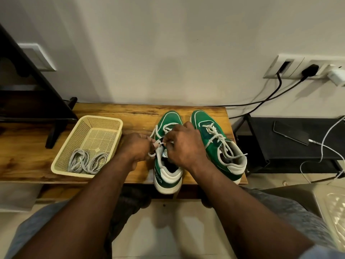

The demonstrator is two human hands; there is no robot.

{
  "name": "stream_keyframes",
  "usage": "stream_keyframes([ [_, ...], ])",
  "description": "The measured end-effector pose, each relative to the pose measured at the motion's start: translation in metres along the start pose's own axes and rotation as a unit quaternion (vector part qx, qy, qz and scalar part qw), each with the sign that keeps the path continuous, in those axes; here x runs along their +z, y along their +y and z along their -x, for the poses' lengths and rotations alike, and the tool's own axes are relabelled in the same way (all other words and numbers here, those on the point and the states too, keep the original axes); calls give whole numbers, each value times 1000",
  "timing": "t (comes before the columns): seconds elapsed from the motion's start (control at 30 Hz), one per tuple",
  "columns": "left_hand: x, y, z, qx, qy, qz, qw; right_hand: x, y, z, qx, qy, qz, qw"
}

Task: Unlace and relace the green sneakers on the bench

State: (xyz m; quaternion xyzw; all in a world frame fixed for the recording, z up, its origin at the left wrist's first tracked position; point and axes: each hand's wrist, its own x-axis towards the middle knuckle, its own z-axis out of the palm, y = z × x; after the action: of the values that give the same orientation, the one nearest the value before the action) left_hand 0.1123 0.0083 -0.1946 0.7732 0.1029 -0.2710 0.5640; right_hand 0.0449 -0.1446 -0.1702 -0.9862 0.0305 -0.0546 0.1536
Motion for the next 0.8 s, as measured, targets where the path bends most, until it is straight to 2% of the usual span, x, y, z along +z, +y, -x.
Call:
stream_keyframes([
  [0.17, 1, 0, 0, -5, -11, -5, 1000, 6, -10, -1, -1, -6, 87, 996],
  [0.3, 1, 3, 4, 23, 2, -42, 999, 7, -12, -2, -28, -3, 103, 994],
  [0.4, 2, 9, 9, 74, 18, -97, 992, 2, -6, -6, -42, -24, 83, 995],
  [0.53, 3, 14, 13, 115, 27, -126, 985, -2, 1, -6, -20, -38, 50, 998],
  [0.8, 6, 13, 15, 169, 34, -176, 969, 6, -6, -1, 95, -21, -46, 994],
])
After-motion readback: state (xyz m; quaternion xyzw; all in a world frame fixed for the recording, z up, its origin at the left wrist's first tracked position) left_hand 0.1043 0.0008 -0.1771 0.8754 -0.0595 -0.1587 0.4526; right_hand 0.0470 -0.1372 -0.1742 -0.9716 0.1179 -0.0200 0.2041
